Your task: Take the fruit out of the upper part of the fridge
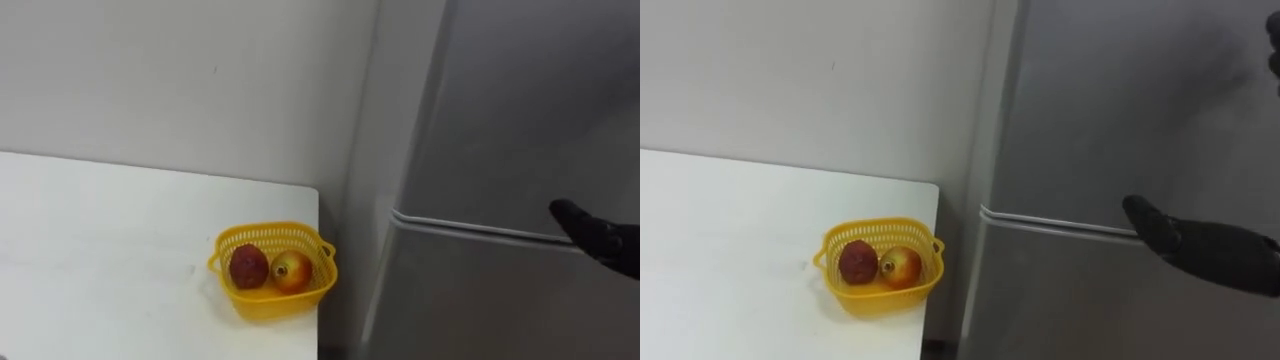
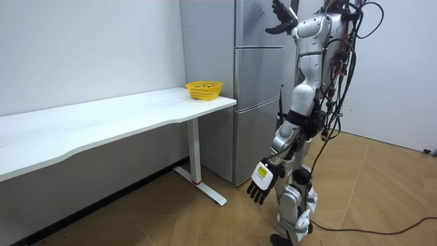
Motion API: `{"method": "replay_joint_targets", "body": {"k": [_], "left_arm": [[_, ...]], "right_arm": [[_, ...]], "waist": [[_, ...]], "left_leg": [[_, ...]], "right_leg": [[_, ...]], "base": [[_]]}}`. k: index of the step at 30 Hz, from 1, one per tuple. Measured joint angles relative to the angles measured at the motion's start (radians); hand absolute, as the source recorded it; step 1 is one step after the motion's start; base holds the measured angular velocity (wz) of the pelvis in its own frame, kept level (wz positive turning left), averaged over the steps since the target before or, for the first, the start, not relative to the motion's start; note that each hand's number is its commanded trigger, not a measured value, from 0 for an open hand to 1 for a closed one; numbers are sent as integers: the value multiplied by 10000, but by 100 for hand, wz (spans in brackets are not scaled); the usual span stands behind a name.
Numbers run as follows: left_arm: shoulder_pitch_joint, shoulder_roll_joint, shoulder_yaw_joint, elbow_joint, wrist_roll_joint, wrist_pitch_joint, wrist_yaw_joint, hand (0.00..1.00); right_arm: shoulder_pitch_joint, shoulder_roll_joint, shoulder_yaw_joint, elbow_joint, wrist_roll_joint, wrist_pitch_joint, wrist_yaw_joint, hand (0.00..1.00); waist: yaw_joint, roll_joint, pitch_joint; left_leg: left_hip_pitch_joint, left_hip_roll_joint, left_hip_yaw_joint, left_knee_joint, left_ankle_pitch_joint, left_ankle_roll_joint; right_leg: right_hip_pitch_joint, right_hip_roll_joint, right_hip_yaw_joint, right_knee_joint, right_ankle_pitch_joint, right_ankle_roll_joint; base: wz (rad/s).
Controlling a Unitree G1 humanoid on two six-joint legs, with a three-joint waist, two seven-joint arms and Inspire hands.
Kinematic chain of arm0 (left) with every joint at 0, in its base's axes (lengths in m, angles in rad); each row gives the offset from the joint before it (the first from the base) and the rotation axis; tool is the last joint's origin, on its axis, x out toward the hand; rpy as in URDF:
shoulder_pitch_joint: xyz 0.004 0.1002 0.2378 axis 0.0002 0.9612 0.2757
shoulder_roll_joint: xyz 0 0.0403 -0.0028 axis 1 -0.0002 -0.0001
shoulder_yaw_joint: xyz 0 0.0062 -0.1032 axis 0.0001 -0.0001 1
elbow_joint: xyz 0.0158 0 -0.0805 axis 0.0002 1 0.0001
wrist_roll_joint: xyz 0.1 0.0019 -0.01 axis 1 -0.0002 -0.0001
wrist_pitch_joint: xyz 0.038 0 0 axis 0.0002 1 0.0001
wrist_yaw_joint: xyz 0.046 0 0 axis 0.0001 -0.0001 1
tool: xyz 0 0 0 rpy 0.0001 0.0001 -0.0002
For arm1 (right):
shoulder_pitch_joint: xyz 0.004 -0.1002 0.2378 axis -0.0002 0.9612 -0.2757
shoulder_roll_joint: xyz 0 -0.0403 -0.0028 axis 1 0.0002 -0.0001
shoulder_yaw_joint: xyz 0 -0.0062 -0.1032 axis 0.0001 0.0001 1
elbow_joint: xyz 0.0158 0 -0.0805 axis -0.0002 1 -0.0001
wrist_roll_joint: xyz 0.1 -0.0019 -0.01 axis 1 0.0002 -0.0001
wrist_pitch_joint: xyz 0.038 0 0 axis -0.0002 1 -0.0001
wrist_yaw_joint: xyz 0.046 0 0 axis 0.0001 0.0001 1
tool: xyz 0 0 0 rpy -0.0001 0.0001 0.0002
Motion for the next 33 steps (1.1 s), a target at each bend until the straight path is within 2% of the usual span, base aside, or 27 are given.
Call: {"method": "replay_joint_targets", "body": {"k": [4,10,15,18,22,24,28,30,33], "left_arm": [[72,-9,37,-43,2,-2,159,0],[195,19,392,-129,4,-2,276,0],[431,12,450,-127,-4,-13,281,0],[430,1,642,-131,18,11,372,0],[363,-3,626,-287,32,295,398,0],[330,-5,580,-360,-10,433,421,0],[240,-7,556,-374,-153,712,455,0],[121,-48,559,-434,-218,899,454,0],[58,-144,556,-553,-244,991,443,0]], "right_arm": [[-57,0,-520,1,145,-10,-463,0],[-59,-15,-2016,65,165,-203,-2048,0],[49,-4,-2914,470,397,-426,-3540,0],[335,29,-3265,1129,480,-445,-4354,0],[661,123,-3545,2342,572,-374,-4857,0],[836,285,-3547,3237,599,-298,-5050,0],[1362,1049,-3367,5604,714,-46,-5245,0],[1596,1560,-2960,7114,1086,306,-5087,0],[1612,1934,-2356,8821,1463,639,-4798,0]], "waist": [[-130,7,-1],[-366,26,-6],[-677,214,-90],[-700,310,-144],[-812,415,-150],[-849,417,-151],[-859,458,-146],[-870,551,-123],[-859,627,-93]], "left_leg": [[-10,-10,-31,41,0,0],[-39,-15,-47,57,0,0],[-42,-22,-6,58,0,0],[-55,-24,40,60,0,0],[-102,-33,45,79,0,1],[-125,-29,78,84,0,1],[-87,-16,106,73,1,2],[-93,-16,138,58,1,2],[-83,-20,183,35,1,2]], "right_leg": [[-85,-12,-2,11,-5,8],[-117,-10,-45,11,-14,18],[-122,-11,-27,1,-13,18],[-103,-24,-22,2,-20,26],[-167,-41,-15,25,-29,39],[-267,-38,-8,46,-37,39],[-219,-24,23,46,-29,33],[-246,-22,55,56,-29,33],[-243,-28,85,67,-31,37]], "base": [[0],[2],[-2],[-3],[1],[-2],[-1],[-4],[-4]]}}
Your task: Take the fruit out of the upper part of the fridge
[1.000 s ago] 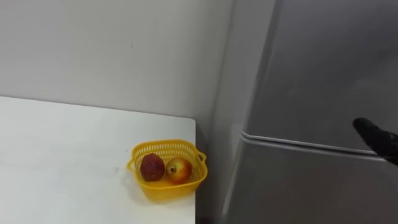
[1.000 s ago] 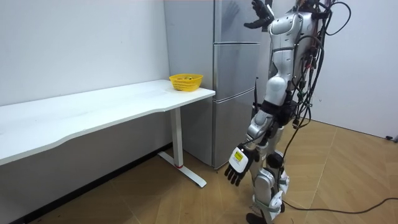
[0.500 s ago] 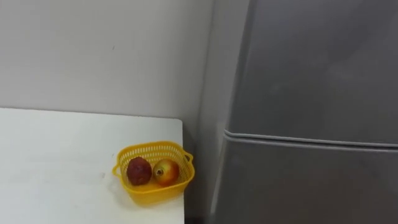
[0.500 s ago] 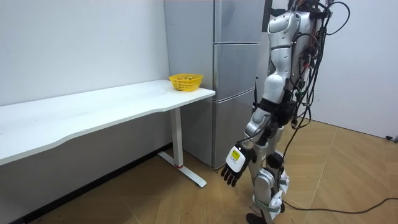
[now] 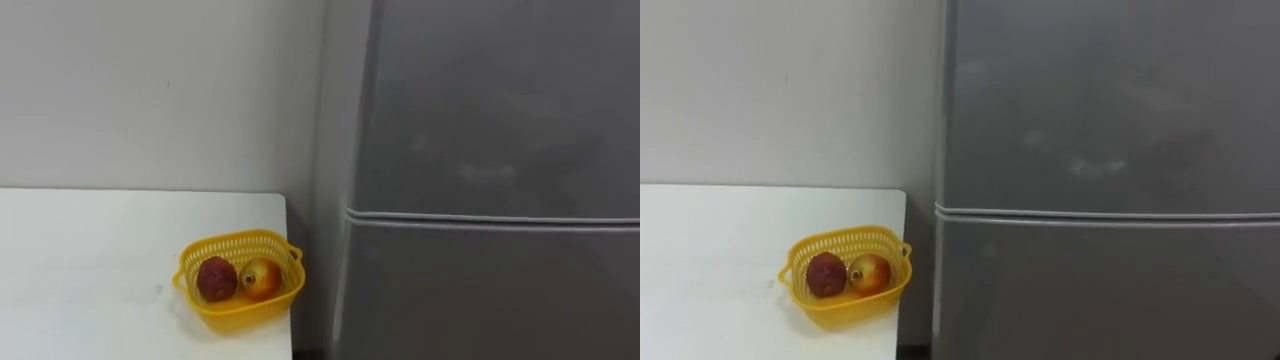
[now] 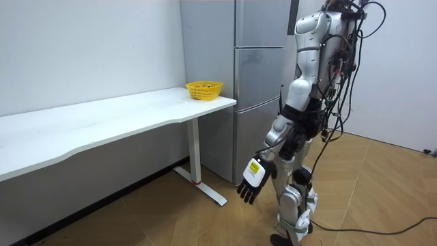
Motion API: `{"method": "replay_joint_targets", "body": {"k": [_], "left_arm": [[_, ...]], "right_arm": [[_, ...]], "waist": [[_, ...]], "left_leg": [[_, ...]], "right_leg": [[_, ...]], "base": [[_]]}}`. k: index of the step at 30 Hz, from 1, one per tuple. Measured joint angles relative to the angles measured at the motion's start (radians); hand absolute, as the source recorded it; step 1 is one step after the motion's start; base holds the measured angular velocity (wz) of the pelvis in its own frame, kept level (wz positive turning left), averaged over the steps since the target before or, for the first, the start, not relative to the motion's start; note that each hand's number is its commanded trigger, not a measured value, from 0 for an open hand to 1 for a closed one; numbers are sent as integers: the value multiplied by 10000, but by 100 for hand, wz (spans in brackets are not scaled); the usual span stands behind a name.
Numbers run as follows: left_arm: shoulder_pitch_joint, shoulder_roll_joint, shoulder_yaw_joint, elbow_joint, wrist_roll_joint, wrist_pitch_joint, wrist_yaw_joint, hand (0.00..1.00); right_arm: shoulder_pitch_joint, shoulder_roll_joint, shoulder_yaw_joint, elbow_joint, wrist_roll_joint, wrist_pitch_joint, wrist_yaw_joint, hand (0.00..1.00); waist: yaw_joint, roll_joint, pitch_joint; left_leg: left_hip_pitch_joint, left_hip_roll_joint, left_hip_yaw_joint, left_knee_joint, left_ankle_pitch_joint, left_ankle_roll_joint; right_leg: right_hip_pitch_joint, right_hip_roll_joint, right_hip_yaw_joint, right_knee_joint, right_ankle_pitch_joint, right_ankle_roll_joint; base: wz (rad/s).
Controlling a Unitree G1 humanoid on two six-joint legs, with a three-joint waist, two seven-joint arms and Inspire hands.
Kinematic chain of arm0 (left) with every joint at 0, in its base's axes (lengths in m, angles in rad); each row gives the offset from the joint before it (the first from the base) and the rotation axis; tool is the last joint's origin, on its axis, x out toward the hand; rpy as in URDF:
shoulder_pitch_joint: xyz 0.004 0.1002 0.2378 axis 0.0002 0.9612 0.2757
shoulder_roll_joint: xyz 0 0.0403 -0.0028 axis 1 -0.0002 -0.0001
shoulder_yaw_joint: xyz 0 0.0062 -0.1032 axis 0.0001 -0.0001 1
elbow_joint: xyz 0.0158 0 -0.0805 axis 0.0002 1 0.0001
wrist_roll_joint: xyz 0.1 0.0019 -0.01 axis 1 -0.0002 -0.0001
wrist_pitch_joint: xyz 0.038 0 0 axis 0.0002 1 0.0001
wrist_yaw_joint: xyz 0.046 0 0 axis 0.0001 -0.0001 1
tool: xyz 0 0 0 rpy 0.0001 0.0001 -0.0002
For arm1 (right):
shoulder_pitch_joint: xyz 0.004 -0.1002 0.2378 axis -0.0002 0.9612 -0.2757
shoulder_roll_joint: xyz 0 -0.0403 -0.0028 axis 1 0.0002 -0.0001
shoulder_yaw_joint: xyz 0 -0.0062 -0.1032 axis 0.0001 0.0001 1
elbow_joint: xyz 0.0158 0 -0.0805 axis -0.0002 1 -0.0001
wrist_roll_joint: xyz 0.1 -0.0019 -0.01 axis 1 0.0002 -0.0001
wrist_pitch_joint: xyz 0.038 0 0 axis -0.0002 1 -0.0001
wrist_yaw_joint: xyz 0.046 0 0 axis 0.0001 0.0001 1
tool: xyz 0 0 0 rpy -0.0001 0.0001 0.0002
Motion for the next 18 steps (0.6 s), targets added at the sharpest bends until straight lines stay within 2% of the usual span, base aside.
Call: {"method": "replay_joint_targets", "body": {"k": [3,5,8,13,15,18], "left_arm": [[32,-46,43,-256,33,143,-2,0],[99,-49,67,-427,44,175,-22,0],[201,-146,65,-548,88,345,-133,0],[390,-347,58,-616,113,672,-299,0],[418,-438,56,-825,114,851,-330,0],[399,-443,27,-859,105,962,-323,0]], "right_arm": [[-6,446,695,2480,1095,539,779,0],[-11,645,743,3765,1509,690,1255,0],[-10,858,1016,5252,2118,1078,1965,0],[-41,872,1860,6799,2179,1531,3455,0],[-142,929,1958,7479,2163,1874,4087,0],[-153,961,2251,7914,2170,2166,4598,0]], "waist": [[77,238,-31],[107,307,-28],[215,316,-31],[275,262,7],[275,207,21],[406,202,33]], "left_leg": [[25,0,10,-18,0,0],[91,-1,-1,-85,0,-1],[173,5,17,-77,-1,-1],[248,-2,-10,-193,0,-2],[279,1,1,-252,-1,-1],[315,14,7,-256,-1,-1]], "right_leg": [[12,1,43,-20,-2,-1],[109,2,22,-33,-46,-11],[179,1,50,-12,-102,-29],[191,14,92,-27,-110,-29],[221,12,79,-56,-116,-18],[242,-20,69,-52,-137,12]], "base": [[-3],[6],[-3],[-1],[2],[2]]}}
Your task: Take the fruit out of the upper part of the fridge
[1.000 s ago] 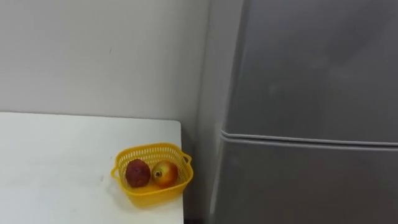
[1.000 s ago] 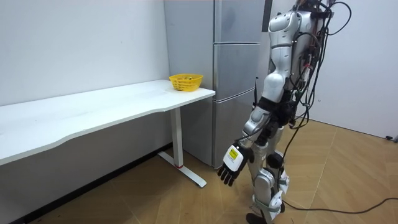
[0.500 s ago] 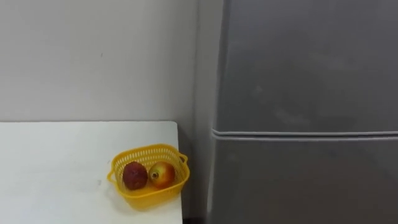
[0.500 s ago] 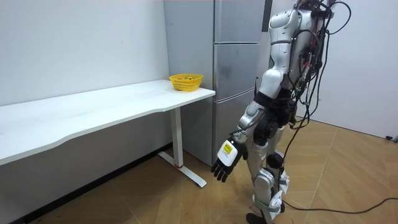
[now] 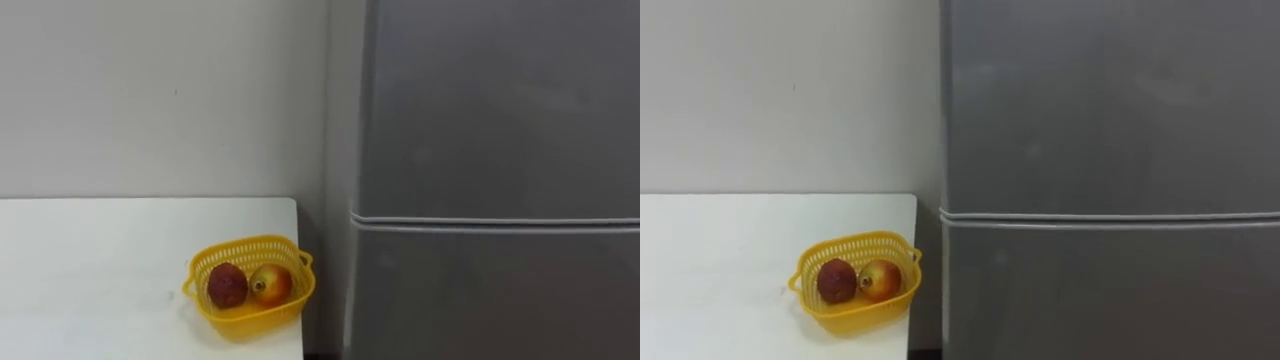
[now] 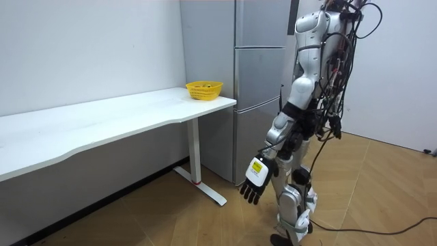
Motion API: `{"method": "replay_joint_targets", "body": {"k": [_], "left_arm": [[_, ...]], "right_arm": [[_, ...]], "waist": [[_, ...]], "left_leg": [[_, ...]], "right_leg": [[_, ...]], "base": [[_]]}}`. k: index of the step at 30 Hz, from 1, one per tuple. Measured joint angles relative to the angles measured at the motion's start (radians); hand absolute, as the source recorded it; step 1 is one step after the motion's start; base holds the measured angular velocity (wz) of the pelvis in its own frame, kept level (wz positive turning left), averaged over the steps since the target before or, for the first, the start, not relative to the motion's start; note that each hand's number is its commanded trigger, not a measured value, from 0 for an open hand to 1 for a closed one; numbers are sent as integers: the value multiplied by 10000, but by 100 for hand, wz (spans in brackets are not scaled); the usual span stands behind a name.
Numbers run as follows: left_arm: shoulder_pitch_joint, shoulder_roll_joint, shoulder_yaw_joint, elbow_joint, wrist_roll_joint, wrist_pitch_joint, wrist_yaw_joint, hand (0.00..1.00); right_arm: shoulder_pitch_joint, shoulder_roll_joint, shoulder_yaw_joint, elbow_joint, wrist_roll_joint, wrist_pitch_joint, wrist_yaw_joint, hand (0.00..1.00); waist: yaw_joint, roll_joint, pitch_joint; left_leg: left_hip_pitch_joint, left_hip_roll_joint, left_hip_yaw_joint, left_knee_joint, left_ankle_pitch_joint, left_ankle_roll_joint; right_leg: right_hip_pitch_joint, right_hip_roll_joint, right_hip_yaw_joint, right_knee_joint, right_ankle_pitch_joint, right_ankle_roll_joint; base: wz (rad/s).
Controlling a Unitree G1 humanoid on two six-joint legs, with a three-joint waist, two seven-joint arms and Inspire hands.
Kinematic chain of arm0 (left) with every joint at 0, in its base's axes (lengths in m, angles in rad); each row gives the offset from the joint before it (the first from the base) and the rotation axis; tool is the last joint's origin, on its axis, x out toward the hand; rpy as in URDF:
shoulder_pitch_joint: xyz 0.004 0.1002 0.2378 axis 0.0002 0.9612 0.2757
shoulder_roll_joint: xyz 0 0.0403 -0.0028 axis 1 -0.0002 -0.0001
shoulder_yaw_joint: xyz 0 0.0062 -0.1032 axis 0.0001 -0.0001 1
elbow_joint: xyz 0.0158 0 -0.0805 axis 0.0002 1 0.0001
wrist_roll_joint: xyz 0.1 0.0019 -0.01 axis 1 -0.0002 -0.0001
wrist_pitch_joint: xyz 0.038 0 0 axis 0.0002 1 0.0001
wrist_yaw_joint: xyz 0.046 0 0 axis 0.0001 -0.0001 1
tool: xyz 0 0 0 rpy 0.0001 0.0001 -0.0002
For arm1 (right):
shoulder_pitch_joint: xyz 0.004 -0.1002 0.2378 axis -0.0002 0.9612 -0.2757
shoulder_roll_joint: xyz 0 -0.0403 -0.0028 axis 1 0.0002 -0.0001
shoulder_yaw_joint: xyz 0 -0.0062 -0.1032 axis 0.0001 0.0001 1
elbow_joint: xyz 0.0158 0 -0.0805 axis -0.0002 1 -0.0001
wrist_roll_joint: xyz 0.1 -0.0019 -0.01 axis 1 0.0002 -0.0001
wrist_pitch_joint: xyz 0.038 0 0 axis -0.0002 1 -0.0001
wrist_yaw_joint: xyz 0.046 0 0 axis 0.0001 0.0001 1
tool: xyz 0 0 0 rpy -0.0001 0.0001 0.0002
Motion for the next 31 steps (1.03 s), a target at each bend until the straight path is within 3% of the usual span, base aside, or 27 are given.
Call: {"method": "replay_joint_targets", "body": {"k": [6,11,21,31], "left_arm": [[-132,-12,-10,98,8,180,-73,0],[-258,-75,-24,374,6,254,-129,0],[-248,-343,-261,455,20,361,-132,0],[-252,-378,-845,499,160,552,-190,0]], "right_arm": [[74,-4,882,567,-801,419,1270,0],[20,-3,1607,832,-1430,838,2356,0],[-593,-2,1638,935,-2744,1043,3215,0],[-823,13,2243,806,-3855,1155,3683,0]], "waist": [[102,104,4],[101,329,12],[104,399,44],[181,373,61]], "left_leg": [[34,-28,1,2,0,1],[-66,-53,-5,1,-1,3],[19,-114,2,-12,-1,2],[95,-138,-40,-21,-1,2]], "right_leg": [[-1,-39,24,15,-36,50],[-87,-71,-21,21,-45,67],[33,-65,-35,16,-46,65],[73,-83,-13,34,-112,64]], "base": [[-1],[0],[0],[0]]}}
